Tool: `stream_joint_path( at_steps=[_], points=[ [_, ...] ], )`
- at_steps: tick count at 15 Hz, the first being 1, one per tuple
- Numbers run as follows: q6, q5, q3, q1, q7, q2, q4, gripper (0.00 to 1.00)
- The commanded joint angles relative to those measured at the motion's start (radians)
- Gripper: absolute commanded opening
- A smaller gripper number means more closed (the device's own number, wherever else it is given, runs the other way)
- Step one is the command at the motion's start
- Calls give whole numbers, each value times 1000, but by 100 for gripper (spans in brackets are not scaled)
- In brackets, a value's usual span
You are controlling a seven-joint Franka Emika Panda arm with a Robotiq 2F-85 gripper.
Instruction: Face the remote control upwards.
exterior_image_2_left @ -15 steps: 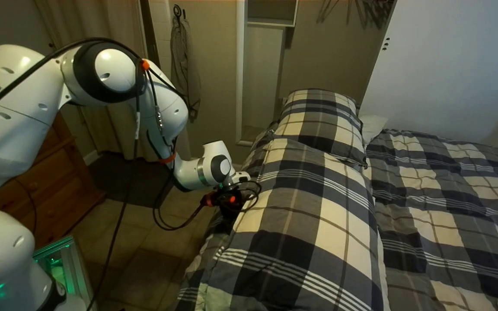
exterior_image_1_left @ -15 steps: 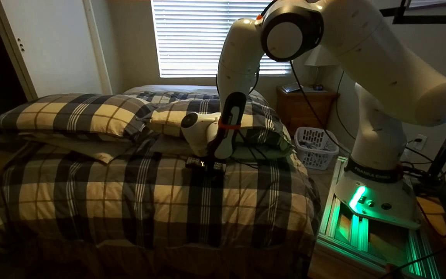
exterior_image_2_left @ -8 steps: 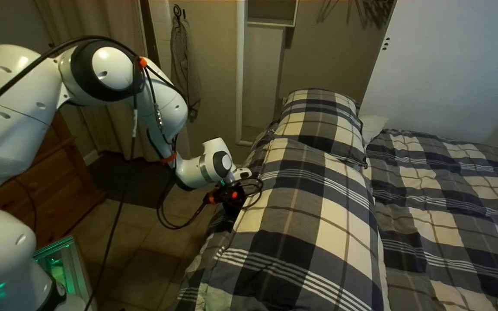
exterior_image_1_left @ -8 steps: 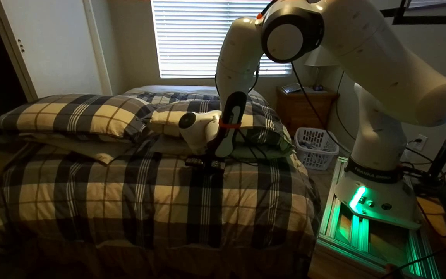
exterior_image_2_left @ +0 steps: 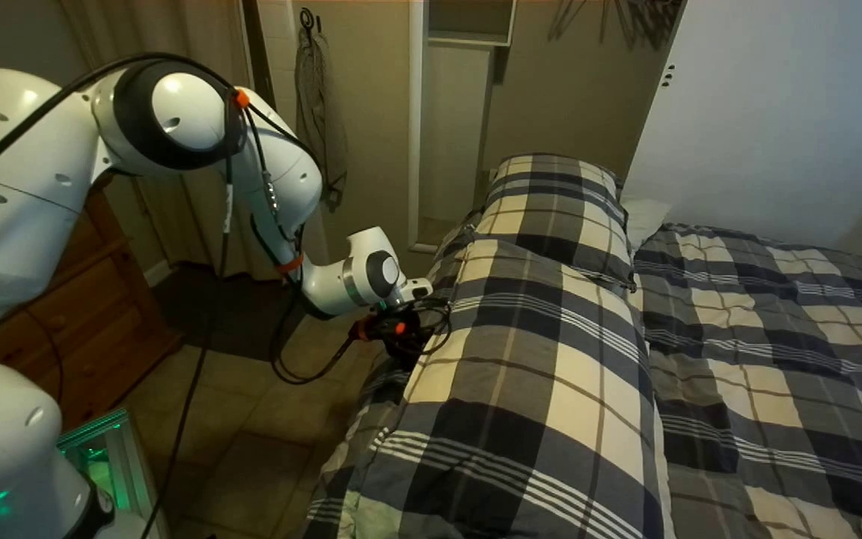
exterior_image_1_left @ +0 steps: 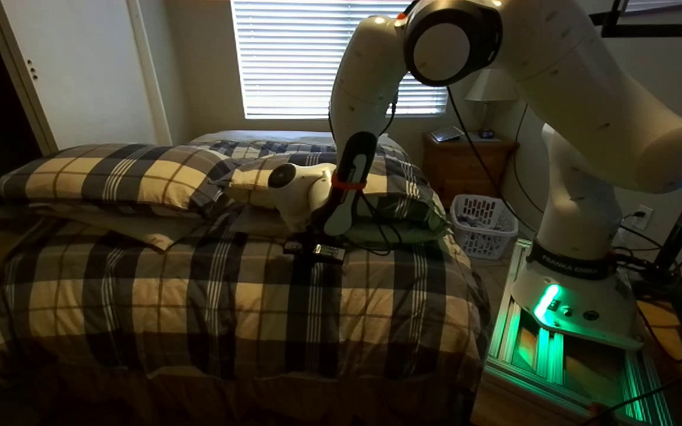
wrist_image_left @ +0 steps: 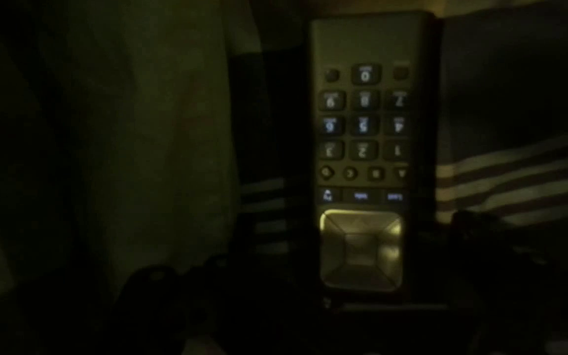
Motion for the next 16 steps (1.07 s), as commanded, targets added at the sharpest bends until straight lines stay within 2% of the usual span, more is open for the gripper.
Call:
stream_joint_path(
  at_steps=[1, 4, 6, 9, 12, 16],
  points=[
    [4, -5, 10, 7, 61, -58, -18, 100],
    [-10, -10, -1, 32, 122, -96, -21, 100],
    [-19, 21, 26, 15, 143, -136, -30, 100],
    [-28, 8, 13, 30, 231, -189, -35, 100],
    [-87, 5, 22, 29, 324, -250, -32, 100],
    [-215, 11, 85, -9, 428, -331, -20, 100]
  ],
)
